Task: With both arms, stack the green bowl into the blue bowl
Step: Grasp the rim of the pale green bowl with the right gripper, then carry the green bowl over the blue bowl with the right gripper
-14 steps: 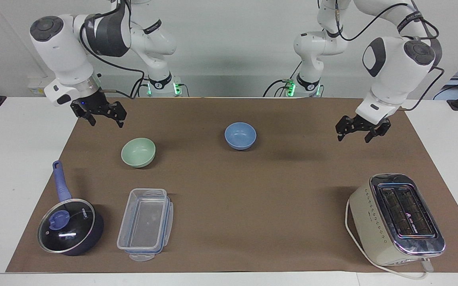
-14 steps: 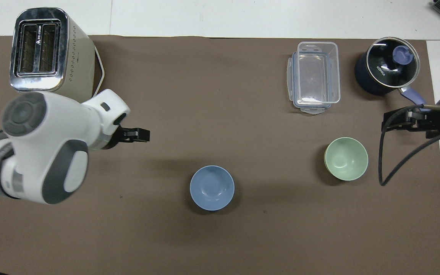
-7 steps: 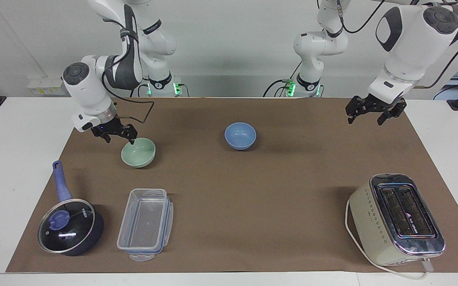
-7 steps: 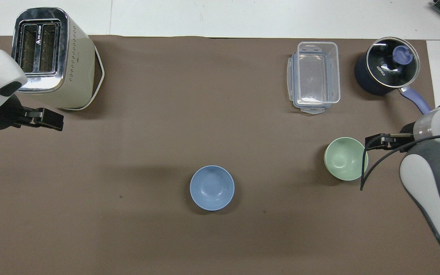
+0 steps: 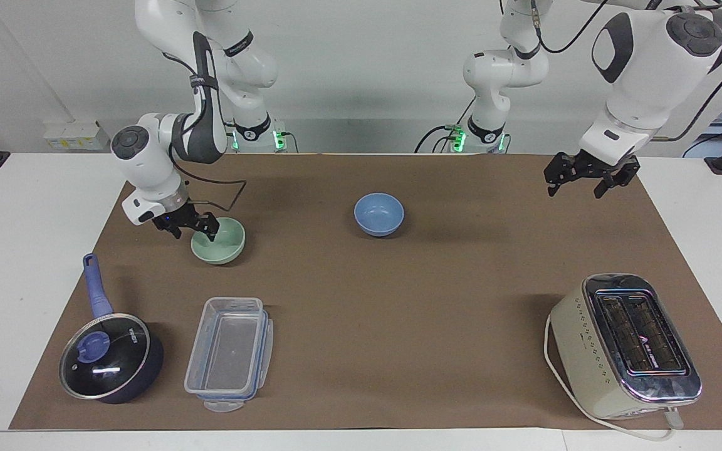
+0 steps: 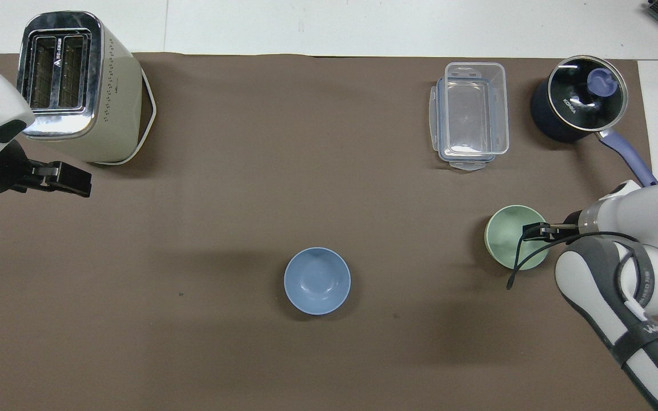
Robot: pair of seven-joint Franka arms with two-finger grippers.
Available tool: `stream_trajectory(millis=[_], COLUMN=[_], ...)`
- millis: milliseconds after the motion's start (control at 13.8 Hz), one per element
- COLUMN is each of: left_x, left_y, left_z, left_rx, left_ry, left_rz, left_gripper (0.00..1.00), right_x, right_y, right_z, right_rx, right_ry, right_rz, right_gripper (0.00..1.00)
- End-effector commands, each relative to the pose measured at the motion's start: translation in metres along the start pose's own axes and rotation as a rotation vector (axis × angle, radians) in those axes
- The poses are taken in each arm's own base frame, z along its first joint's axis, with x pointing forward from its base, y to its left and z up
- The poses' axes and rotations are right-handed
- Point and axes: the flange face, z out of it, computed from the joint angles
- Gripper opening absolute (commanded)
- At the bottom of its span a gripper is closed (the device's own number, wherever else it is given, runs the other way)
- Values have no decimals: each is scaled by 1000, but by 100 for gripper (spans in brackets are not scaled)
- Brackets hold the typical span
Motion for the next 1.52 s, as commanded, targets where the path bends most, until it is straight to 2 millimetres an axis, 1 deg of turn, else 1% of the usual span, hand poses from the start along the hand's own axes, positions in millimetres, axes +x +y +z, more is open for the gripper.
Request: stream_trajectory(millis=[0,72,217,433,578,650,794,939,1011,1156,1228,1300,1372,1444], left_x=[-1,-1,-1,-1,-1,-1,-1,-1,-1,-1,-1,-1,-1,-1], left_y=[-1,-3,-1,-1,-1,-1,-1,-1,-1,-1,-1,-1,-1,-1], left_z=[-1,-1,-1,-1,-1,-1,-1,-1,-1,-1,-1,-1,-1,-1], left_rx=[17,17,17,17,17,17,17,17,17,17,17,17,17,17], left_ry=[-12,-12,-12,-12,-12,-12,-12,-12,-12,-12,-12,-12,-12,-12], left_rz=[-4,-7,-4,-4,-4,-4,-4,-4,-4,-4,-4,-4,-4,-4], left_gripper=[100,100,100,100,100,100,100,100,100,100,100,100,100,100], right_x=[-4,-4,-5,-6,-6,-5,-7,-14,-18,-21,-25,-31,-35,-41], right_y=[4,4,3,3,3,-3,-8,-26,-40,-65,-80,-99,-120,-145], right_z=[3,3,4,4,0,-7,-28,-55,-69,-108,-125,-139,-148,-153], right_rx=[13,14,13,15,14,11,3,7,39,70,67,62,59,56], right_ry=[12,12,4,-5,-5,-1,5,9,5,-16,-26,-28,-27,-30], right_rz=[-18,-17,-18,-8,-8,-19,-26,-46,-45,-65,-65,-60,-57,-54], right_gripper=[81,72,51,0,0,0,0,0,0,0,0,0,0,0])
